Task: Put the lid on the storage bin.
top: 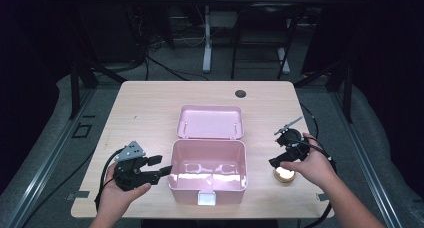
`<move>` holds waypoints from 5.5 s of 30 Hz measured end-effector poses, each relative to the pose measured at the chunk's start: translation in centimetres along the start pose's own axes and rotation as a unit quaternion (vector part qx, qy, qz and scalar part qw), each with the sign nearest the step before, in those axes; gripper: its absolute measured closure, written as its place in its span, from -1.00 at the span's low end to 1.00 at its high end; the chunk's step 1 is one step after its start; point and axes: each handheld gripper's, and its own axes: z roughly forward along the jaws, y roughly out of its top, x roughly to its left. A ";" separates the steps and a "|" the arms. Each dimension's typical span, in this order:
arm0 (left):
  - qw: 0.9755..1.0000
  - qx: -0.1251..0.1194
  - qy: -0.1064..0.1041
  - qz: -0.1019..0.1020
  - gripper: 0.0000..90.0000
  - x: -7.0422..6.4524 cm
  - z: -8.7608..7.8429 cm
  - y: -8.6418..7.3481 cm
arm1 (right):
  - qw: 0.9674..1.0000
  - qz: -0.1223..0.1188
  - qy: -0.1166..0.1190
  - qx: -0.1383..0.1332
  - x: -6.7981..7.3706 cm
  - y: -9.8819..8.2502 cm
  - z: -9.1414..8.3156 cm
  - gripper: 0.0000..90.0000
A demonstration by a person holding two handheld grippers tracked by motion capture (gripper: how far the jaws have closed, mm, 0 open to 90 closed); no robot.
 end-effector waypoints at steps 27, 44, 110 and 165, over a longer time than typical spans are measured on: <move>1.000 -0.009 -0.009 0.002 0.01 -0.2 -0.5 0.2 | 0.991 0.016 0.002 0.130 -1.8 -0.5 5.7 -0.68; 1.000 -0.006 -0.002 -0.007 0.01 0.1 -0.3 0.0 | 0.988 0.024 0.020 0.148 -2.3 -1.8 7.7 -0.66; 1.000 -0.002 0.003 -0.012 0.01 0.3 -0.2 -0.1 | 0.985 0.012 0.023 0.170 -1.3 -0.6 6.9 -0.56; 1.000 -0.008 0.003 -0.018 0.01 0.8 -0.9 -0.1 | 0.987 -0.051 0.018 0.153 1.9 5.1 -1.8 -0.56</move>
